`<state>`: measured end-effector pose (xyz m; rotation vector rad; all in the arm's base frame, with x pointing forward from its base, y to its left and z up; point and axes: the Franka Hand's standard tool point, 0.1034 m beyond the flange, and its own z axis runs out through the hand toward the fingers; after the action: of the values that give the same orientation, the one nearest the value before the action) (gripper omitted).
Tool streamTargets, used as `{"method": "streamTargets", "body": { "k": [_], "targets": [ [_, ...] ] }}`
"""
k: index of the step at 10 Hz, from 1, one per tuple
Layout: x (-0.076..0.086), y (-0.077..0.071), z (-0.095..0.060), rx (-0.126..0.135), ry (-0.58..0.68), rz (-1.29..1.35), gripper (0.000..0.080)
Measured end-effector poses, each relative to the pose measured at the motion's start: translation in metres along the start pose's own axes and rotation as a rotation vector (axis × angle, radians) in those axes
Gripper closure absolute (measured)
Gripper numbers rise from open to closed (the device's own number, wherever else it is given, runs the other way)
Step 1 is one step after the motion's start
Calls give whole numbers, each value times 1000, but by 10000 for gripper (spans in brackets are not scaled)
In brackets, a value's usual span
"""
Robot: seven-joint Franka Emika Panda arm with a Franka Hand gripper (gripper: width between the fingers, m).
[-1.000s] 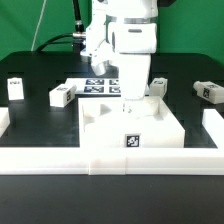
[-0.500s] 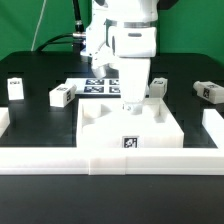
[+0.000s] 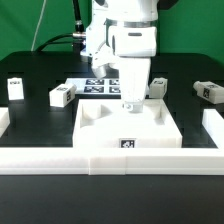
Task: Assemble one leg
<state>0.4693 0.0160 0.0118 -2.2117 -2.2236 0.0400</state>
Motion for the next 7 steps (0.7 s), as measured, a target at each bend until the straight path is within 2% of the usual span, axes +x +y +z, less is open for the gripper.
{"method": "streamTargets", "body": {
  "k": [3, 7],
  "targets": [
    [1, 0, 0, 0, 0, 1, 742],
    [28, 8, -3, -11, 14, -1, 741]
  ]
}}
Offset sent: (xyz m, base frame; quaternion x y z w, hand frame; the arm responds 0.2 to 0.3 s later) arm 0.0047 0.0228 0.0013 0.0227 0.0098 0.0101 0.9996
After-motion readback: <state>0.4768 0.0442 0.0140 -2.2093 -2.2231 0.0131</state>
